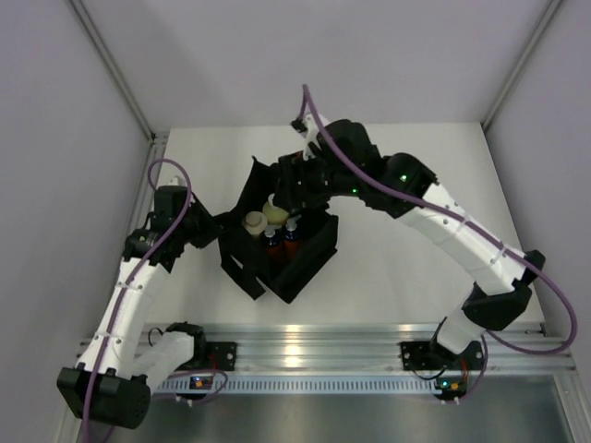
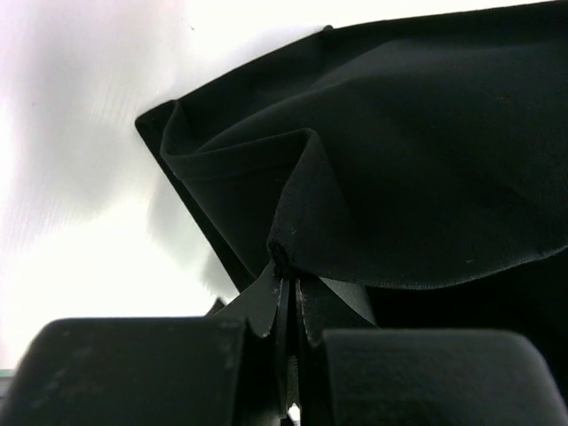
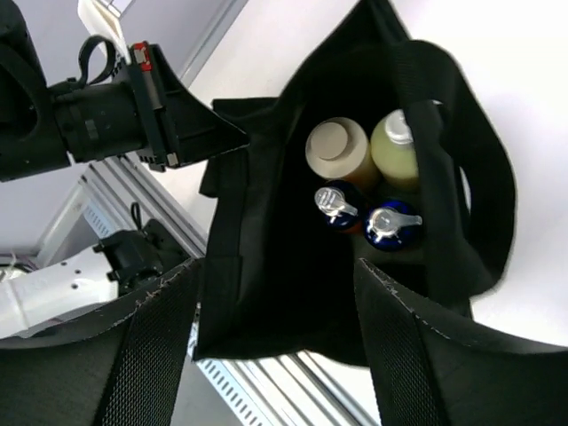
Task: Take the personal care products out of the canvas bag
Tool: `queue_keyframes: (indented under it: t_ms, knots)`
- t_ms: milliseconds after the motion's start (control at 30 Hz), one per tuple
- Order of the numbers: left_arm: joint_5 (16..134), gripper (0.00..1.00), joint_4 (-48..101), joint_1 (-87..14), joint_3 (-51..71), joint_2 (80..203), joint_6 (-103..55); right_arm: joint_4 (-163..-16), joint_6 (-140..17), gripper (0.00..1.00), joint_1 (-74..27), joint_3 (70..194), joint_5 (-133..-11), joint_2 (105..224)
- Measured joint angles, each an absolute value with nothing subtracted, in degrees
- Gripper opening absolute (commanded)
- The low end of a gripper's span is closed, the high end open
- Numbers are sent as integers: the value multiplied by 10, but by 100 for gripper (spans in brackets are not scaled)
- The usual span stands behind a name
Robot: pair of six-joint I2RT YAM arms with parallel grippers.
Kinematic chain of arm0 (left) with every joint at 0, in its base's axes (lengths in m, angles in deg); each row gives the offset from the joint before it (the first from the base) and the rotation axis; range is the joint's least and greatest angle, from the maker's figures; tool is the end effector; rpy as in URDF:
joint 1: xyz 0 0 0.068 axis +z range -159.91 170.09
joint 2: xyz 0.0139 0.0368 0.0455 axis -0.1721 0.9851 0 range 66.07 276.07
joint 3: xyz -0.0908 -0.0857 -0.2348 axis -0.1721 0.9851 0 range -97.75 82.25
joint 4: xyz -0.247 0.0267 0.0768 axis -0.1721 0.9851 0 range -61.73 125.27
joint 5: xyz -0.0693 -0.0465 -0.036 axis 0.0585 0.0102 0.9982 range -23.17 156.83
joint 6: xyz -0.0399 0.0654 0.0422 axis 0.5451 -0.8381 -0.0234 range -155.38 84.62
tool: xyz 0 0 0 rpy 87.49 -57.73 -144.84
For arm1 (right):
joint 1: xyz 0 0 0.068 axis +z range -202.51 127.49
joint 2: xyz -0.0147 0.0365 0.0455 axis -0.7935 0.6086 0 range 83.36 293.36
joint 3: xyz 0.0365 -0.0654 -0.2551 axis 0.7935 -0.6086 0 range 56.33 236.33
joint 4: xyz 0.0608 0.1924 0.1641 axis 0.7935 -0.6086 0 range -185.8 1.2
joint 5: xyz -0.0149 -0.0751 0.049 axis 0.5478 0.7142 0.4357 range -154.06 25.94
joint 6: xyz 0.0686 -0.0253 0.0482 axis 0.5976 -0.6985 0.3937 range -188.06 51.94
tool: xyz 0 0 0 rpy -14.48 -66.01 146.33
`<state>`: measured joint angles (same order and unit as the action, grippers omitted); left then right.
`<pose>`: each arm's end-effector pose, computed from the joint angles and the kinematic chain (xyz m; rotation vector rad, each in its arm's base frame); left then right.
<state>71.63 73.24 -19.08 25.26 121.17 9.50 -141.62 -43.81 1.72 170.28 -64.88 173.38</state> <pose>0.2210 -0.0423 0.2889 -0.6911 2.2873 -0.5602 0.2043 0.2856 0.4506 -0.5752 2.1119 0.8295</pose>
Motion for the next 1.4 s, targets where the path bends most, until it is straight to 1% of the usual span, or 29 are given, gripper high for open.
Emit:
queue_keyframes:
  t_ms: [233,367,433,567,733,1000,1400]
  knots:
    - [729,0,705,-192,284,1196,95,-1416,-441,64,61,1708,-629,1806]
    - [734,0,700,-192,293,1185,95,-1416,-458,63,74,1698,-618,1820]
    - [735,0,700,-192,294,1179,95,-1417,-472,62,76,1694,-610,1824]
    - [735,0,700,-192,298,1168,95,-1416,-508,58,78,1693,-596,1841]
    - [734,0,700,-193,304,1164,95,-1415,-553,59,78,1693,-589,1885]
    - [710,0,726,-194,289,1153,95,-1416,-600,53,78,1694,-587,1942]
    - [701,0,750,-195,265,1170,98,-1405,-642,57,78,1691,-591,1962]
